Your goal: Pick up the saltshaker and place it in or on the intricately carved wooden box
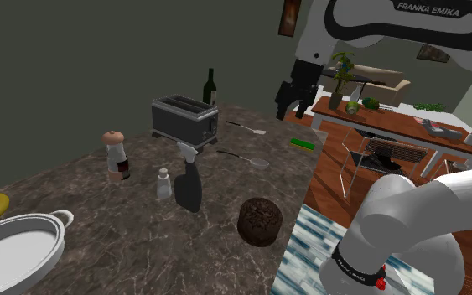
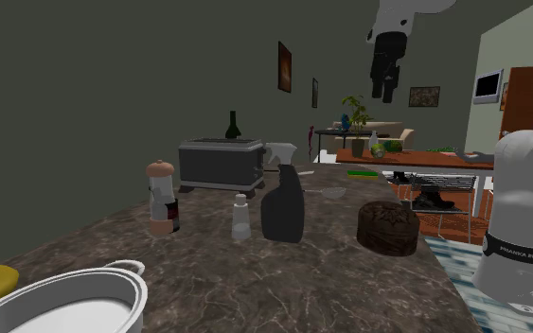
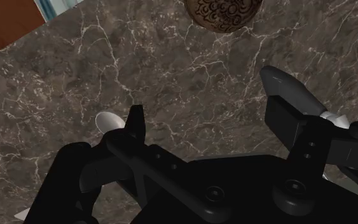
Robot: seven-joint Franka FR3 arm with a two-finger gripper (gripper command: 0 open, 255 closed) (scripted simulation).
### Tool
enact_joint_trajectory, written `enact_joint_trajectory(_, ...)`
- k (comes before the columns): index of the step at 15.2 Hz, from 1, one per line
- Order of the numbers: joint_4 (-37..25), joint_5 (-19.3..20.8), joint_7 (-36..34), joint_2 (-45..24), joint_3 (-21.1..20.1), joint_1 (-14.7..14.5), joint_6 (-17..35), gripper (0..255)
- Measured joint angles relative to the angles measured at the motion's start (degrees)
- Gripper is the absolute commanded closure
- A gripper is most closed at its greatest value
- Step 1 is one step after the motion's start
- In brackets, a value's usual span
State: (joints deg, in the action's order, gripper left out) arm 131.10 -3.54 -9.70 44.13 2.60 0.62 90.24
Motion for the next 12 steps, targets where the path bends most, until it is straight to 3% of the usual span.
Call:
enact_joint_trajectory(3, 0.2, -0.6, -1.1, -1.4, -1.0, -0.3, 1.6, 0)
enact_joint_trajectory(12, -0.8, -3.6, -8.2, -14.9, -7.6, -2.3, 14.2, 0)
